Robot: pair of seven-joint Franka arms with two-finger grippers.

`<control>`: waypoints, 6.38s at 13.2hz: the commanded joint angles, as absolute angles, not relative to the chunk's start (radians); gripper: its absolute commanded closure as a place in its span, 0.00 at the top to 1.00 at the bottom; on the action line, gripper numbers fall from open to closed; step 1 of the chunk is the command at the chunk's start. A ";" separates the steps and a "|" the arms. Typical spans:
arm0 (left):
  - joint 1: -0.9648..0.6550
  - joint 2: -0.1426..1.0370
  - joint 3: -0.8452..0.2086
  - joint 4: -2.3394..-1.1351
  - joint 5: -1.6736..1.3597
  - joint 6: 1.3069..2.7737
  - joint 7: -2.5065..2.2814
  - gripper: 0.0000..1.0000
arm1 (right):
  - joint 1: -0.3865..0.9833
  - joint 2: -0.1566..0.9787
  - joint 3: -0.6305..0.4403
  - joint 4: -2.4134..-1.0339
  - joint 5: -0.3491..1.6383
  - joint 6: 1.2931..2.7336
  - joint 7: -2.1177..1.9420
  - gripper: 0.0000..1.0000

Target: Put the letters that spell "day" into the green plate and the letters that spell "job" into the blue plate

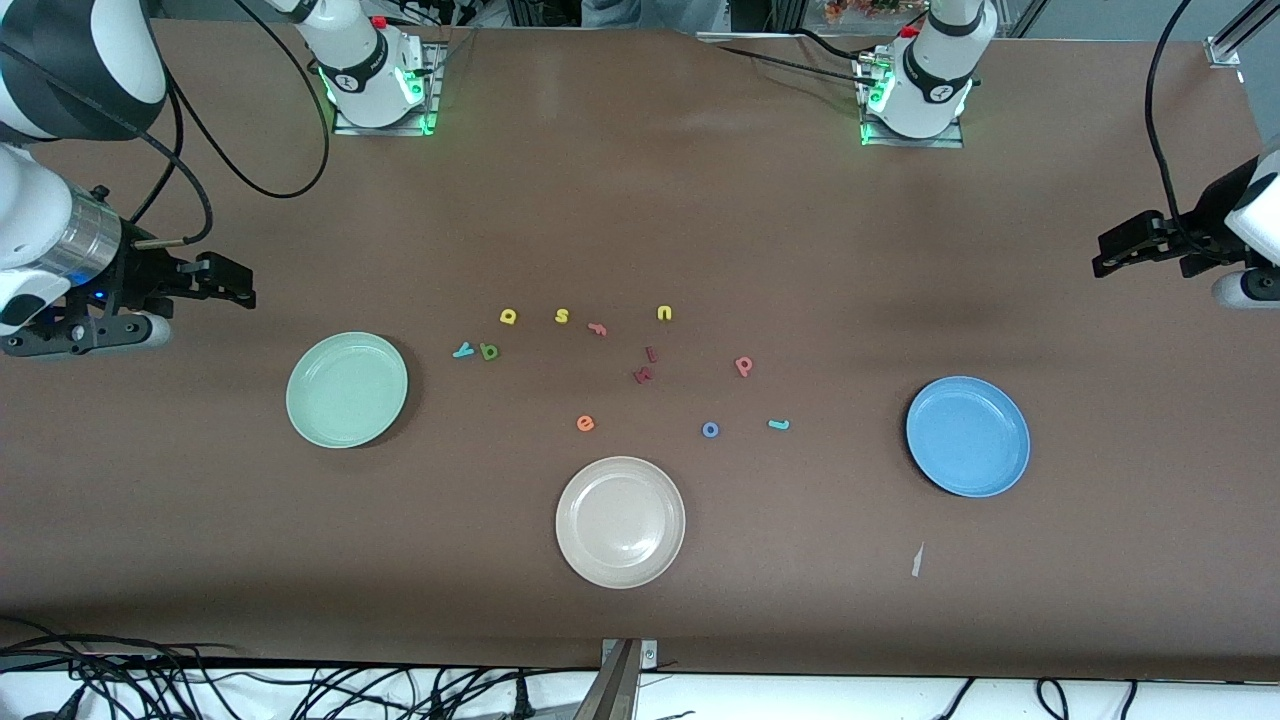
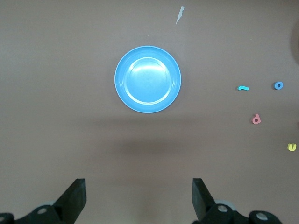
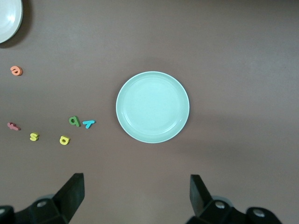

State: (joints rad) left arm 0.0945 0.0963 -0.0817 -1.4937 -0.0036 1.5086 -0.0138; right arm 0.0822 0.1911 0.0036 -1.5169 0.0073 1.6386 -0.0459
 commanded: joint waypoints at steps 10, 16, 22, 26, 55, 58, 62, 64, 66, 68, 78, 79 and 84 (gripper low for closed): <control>-0.081 0.287 -0.160 -1.699 0.015 1.992 -0.470 1.00 | 0.133 0.259 0.006 -1.526 0.028 1.724 -0.044 1.00; -0.276 0.510 -0.155 -1.752 0.021 2.320 -0.865 1.00 | 0.150 0.288 0.050 -1.751 0.031 2.056 -0.026 1.00; -0.373 0.659 -0.160 -1.758 0.213 2.444 -1.064 1.00 | 0.152 0.318 0.152 -1.994 0.012 2.363 0.309 1.00; -0.390 0.678 -0.163 -1.759 0.203 2.445 -1.089 0.96 | 0.173 0.357 0.176 -2.077 0.014 2.491 0.637 1.00; -0.232 0.634 -0.201 -1.702 0.181 2.200 -0.881 0.13 | 0.216 0.500 0.167 -2.164 0.015 2.683 0.865 0.44; -0.100 0.634 -0.198 -1.631 0.150 2.103 -0.670 0.13 | 0.219 0.502 0.167 -2.164 0.015 2.689 0.865 0.24; 0.064 0.658 -0.189 -1.599 0.169 2.108 -0.424 0.13 | 0.221 0.500 0.167 -2.164 0.014 2.688 0.858 0.00; 0.127 0.672 -0.186 -1.585 0.169 2.111 -0.332 0.16 | 0.221 0.488 0.166 -2.164 0.014 2.680 0.851 0.00; 0.143 0.686 -0.184 -1.586 0.166 2.141 -0.339 0.59 | 0.219 0.436 0.141 -2.154 0.014 2.627 0.790 0.00; 0.150 0.689 -0.183 -1.585 0.163 2.157 -0.371 1.00 | 0.212 0.384 0.106 -2.099 0.015 2.483 0.692 0.00; -0.096 0.834 -0.192 -1.355 0.115 2.158 -1.443 1.00 | 0.137 0.370 -0.003 -2.054 0.023 2.408 0.316 0.42; -0.127 0.851 -0.192 -1.318 0.100 2.158 -1.513 1.00 | 0.137 0.368 -0.002 -2.054 0.029 2.407 0.321 0.50; -0.186 0.871 -0.192 -1.301 0.003 2.230 -1.742 1.00 | 0.141 0.370 0.095 -2.054 0.023 2.410 0.556 0.58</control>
State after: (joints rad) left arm -0.1716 0.8472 -0.1997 -1.3243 0.0416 2.1915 -1.6922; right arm 0.1396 0.3742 0.0561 -2.0521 0.0157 2.4121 0.4699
